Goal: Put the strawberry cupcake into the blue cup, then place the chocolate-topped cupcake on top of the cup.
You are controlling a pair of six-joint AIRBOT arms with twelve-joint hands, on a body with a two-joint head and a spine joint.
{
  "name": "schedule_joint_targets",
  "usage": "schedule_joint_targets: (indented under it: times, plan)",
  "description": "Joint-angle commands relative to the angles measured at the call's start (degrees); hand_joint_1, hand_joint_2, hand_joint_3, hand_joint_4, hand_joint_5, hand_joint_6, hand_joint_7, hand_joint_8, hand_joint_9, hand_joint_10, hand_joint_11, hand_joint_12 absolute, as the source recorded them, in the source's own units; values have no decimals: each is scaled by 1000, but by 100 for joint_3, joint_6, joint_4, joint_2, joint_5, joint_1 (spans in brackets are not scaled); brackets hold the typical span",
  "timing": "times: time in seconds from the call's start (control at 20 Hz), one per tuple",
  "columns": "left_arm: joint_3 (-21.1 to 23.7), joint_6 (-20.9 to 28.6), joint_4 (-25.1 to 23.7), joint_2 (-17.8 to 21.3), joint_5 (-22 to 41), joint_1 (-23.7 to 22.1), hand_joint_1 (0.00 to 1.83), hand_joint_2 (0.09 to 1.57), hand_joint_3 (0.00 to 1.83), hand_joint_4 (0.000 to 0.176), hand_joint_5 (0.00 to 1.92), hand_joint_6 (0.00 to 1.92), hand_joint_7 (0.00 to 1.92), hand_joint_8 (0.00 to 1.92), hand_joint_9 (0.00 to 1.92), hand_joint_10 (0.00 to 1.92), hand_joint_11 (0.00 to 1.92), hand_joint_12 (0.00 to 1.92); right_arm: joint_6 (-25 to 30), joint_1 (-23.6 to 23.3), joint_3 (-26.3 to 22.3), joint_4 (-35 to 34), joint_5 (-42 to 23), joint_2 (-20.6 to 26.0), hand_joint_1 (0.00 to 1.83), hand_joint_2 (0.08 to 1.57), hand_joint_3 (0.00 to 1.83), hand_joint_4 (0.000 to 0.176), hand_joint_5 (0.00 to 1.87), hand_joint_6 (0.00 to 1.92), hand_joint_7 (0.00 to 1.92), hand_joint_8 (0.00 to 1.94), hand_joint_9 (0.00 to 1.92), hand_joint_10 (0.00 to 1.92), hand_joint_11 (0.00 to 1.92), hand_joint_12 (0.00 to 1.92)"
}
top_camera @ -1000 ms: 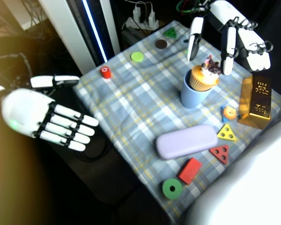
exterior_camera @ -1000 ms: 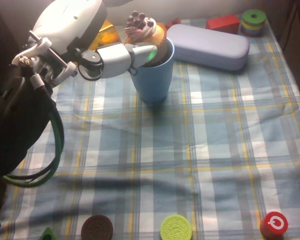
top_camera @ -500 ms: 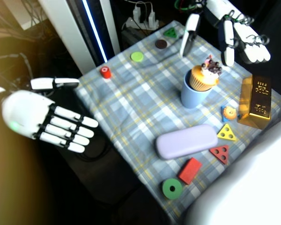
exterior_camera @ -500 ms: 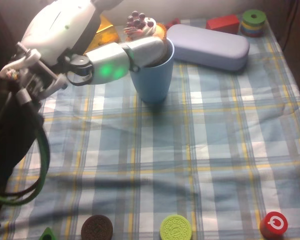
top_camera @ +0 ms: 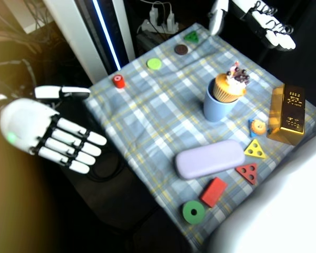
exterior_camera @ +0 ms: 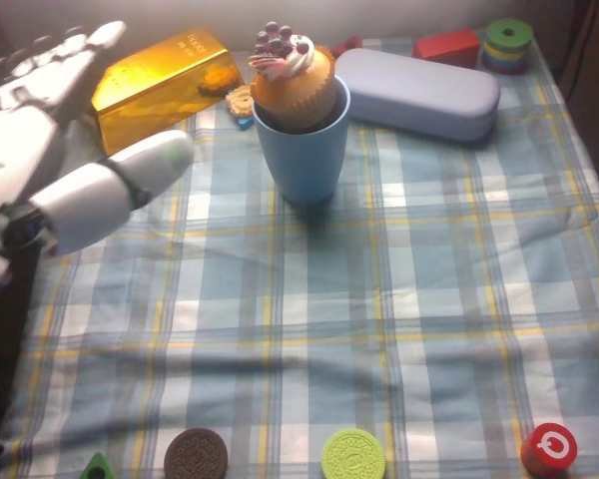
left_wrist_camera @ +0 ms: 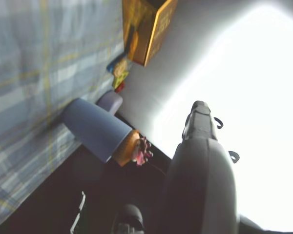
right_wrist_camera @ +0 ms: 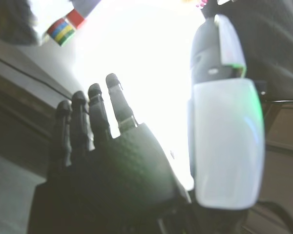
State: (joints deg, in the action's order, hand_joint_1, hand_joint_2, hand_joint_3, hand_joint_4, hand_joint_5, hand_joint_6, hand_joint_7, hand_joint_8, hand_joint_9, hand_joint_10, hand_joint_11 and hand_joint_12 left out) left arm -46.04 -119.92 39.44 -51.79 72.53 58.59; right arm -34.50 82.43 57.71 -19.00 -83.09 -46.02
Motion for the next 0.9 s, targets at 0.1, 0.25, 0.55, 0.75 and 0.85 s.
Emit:
schedule_joint_targets:
  times: [0.1, 0.25, 0.55, 0.75, 0.85]
  plan:
    - [194, 23, 45, 98, 1251, 287, 0, 978, 0, 134, 0, 0, 0, 0, 0, 0, 0, 0, 15, 662, -163, -801, -1404, 63, 0, 1035, 10, 35, 0, 0, 0, 0, 0, 0, 0, 0]
    - [368, 26, 404, 58, 1666, 550, 0, 959, 0, 152, 0, 0, 0, 0, 0, 0, 0, 0, -63, 1009, -433, -1175, -1787, 53, 0, 1021, 0, 56, 0, 0, 0, 0, 0, 0, 0, 0]
    - [536, 28, 908, -210, 2437, 988, 0, 945, 0, 173, 0, 0, 0, 0, 0, 0, 0, 0, -570, 972, -602, -1346, -1787, -92, 0, 972, 0, 42, 0, 0, 0, 0, 0, 0, 0, 0]
    - [585, 31, 947, -352, 2682, 1149, 0, 978, 3, 151, 0, 0, 0, 0, 0, 0, 0, 0, -1098, 770, -718, -1418, -1787, -277, 0, 1000, 2, 38, 0, 0, 0, 0, 0, 0, 0, 0]
    - [537, 32, 909, -417, 2682, 1215, 0, 994, 9, 124, 0, 0, 0, 0, 0, 0, 0, 0, -1232, 639, -713, -1434, -1787, -450, 0, 1010, 6, 40, 0, 0, 0, 0, 0, 0, 0, 0]
